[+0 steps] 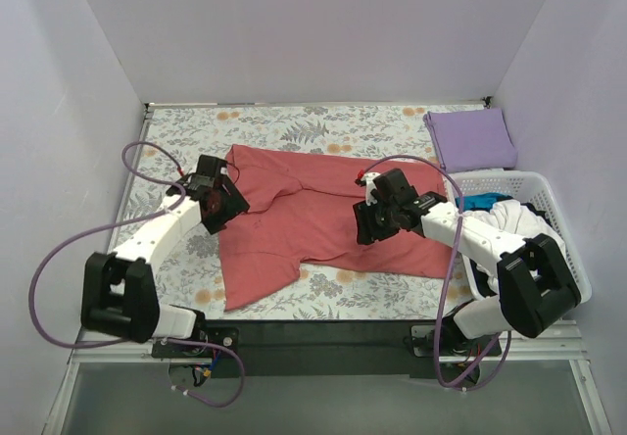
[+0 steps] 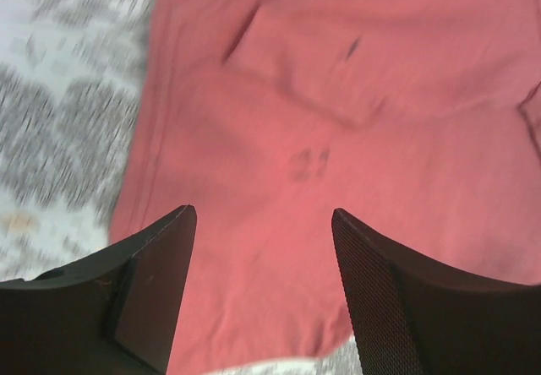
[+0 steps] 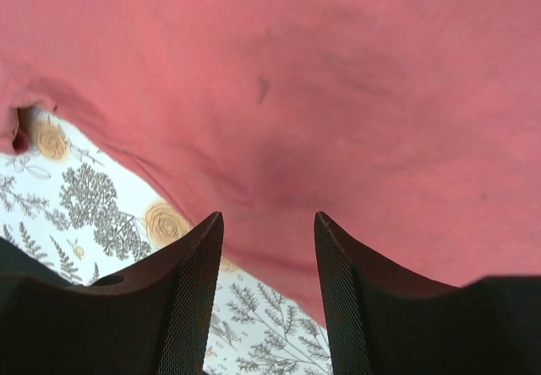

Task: Fold and stack the t-shirts
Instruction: Fold the tshirt

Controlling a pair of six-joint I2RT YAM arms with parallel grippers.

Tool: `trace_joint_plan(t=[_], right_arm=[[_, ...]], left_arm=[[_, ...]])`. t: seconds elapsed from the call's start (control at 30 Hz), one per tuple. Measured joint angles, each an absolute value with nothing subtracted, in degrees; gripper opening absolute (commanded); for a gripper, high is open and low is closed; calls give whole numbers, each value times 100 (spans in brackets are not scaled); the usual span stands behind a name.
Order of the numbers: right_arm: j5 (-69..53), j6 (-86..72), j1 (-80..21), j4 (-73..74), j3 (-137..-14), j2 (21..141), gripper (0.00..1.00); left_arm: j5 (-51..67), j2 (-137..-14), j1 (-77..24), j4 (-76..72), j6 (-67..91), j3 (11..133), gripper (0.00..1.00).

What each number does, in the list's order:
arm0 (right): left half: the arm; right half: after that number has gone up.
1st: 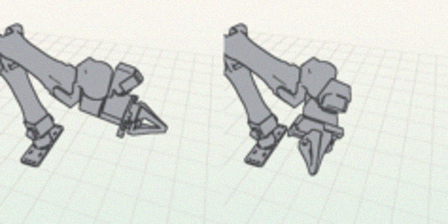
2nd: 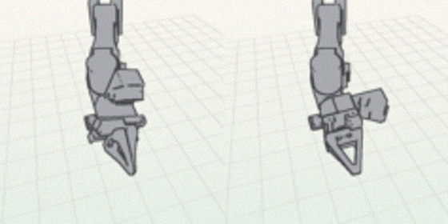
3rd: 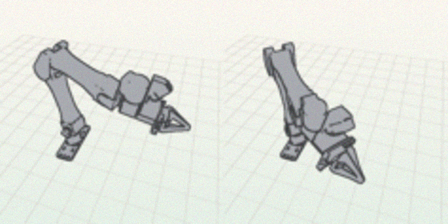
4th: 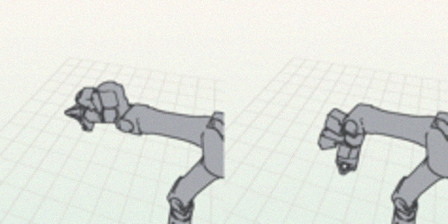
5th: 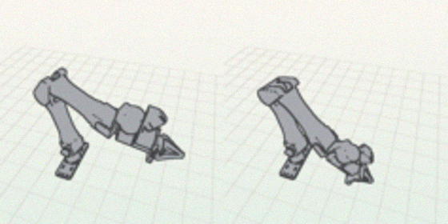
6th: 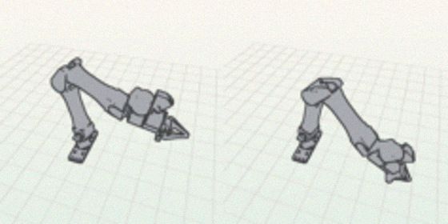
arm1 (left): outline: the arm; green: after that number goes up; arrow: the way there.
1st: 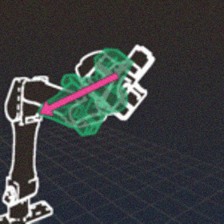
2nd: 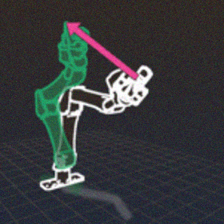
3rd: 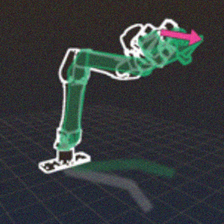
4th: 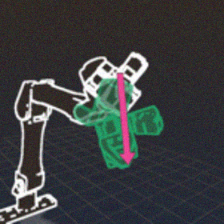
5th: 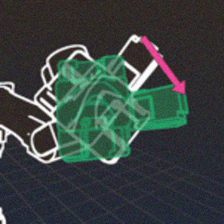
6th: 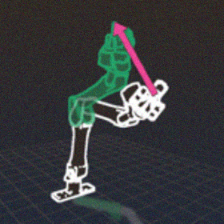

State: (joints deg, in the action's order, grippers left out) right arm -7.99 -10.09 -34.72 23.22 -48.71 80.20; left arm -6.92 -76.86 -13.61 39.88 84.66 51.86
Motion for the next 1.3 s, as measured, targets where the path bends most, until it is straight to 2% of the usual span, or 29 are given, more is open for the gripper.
trace_joint_plan(t=[0.27,0.4,0.57,0.77,0.9,1.03,1.13,1.3], right_arm=[[-792,-1037,-3214,2078,-4864,8095,53],[-805,-1087,-3063,1887,-4600,8014,53],[-803,-1153,-2851,1846,-4355,7854,52],[-808,-1177,-2729,1730,-4320,7762,52],[-829,-1175,-2663,1634,-4316,7762,52],[-878,-1175,-2543,1592,-4313,7762,53],[-917,-1181,-2322,1568,-4313,7762,52],[-980,-1369,-1356,1435,-4346,7776,51]], left_arm=[[-1179,-9244,-1358,2823,7920,5835,47],[-1339,-9524,-1358,2705,8003,5717,46],[-1514,-9273,-1356,2757,8482,5188,44],[-1577,-8051,-1160,3070,9118,4062,43],[-1616,-7216,-714,3701,9338,3559,43],[-1691,-6654,-336,4233,9382,3511,51],[-1588,-6501,-314,4375,9288,3717,58],[-1238,-6681,-314,3977,8941,4298,59]])
